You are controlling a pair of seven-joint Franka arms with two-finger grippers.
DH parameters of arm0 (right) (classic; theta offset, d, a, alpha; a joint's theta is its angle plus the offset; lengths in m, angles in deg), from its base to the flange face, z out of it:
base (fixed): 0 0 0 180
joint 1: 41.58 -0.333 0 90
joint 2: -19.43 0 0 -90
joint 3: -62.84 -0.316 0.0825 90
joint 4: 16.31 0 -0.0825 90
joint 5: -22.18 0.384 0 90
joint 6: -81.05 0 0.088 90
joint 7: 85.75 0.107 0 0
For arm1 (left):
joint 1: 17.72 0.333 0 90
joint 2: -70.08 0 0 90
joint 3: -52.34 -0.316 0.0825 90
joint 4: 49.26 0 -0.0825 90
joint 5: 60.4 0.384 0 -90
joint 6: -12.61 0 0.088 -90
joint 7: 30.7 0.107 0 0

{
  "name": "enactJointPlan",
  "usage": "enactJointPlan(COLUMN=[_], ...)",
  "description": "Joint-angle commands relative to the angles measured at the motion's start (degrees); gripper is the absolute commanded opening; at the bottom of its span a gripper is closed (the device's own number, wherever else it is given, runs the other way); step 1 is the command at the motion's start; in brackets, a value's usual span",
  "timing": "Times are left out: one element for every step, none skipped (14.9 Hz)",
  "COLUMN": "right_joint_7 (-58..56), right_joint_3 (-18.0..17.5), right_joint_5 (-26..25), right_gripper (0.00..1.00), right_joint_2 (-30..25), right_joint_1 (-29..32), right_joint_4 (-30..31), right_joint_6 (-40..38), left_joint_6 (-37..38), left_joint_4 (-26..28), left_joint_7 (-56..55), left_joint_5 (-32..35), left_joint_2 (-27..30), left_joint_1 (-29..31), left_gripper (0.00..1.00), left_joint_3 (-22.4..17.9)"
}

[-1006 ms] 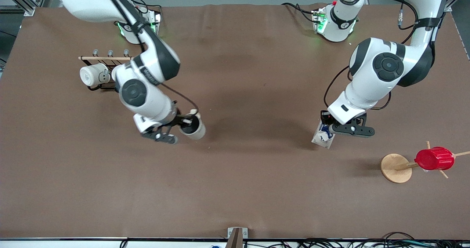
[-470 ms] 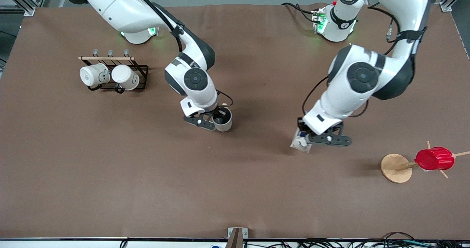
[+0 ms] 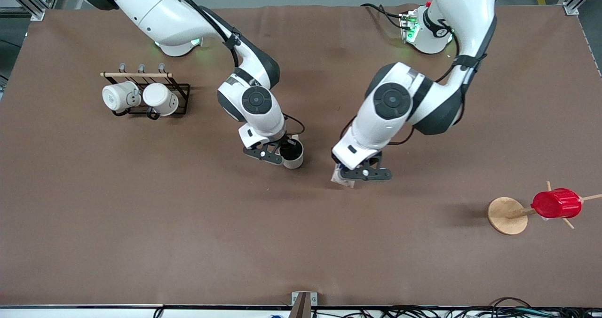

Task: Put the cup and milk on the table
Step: 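Carry the mug with the right gripper while the left gripper carries the carton, then set the mug down and open the right gripper, withdrawing it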

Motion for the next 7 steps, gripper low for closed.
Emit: enactJointPlan(right_joint_7=[1.7, 1.7, 1.4, 1.1, 0.7, 0.2, -1.1], right_joint_3=[-0.7, -0.8, -0.9, -1.3, -2.4, -4.3, -6.0], right_joint_5=[-1.8, -1.7, -1.7, -1.6, -1.6, -1.6, -1.4], right_gripper=[0.25, 0.38, 0.51, 0.63, 0.71, 0.78, 0.86], right_joint_2=[0.4, 0.3, 0.0, -0.3, -1.2, -3.8, -6.0], right_joint_1=[0.4, 1.0, 1.4, 2.5, 4.2, 6.6, 9.8], right_joint_4=[-0.2, -0.2, -0.3, -0.3, -0.3, -0.4, -0.3], right_joint_6=[0.1, -0.3, -0.5, -0.7, -2.1, -5.5, -8.9], left_joint_6=[1.6, 1.5, 1.3, 1.2, 1.2, 1.2, 1.2], left_joint_4=[-3.5, -3.5, -4.0, -5.2, -6.5, -7.4, -7.4], left_joint_7=[-3.1, -4.0, -5.1, -6.2, -7.2, -7.7, -7.7], left_joint_5=[-0.4, -0.4, -0.4, -0.5, -0.8, -2.0, -3.1], left_joint_2=[-2.1, -2.8, -3.4, -4.6, -5.9, -6.6, -6.7], left_joint_1=[-2.2, -3.0, -3.5, -3.7, -4.1, -4.2, -4.2], left_gripper=[0.11, 0.11, 0.11, 0.11, 0.11, 0.11, 0.11], left_joint_3=[-0.1, -0.2, -0.1, -0.1, -0.1, -0.1, -0.1])
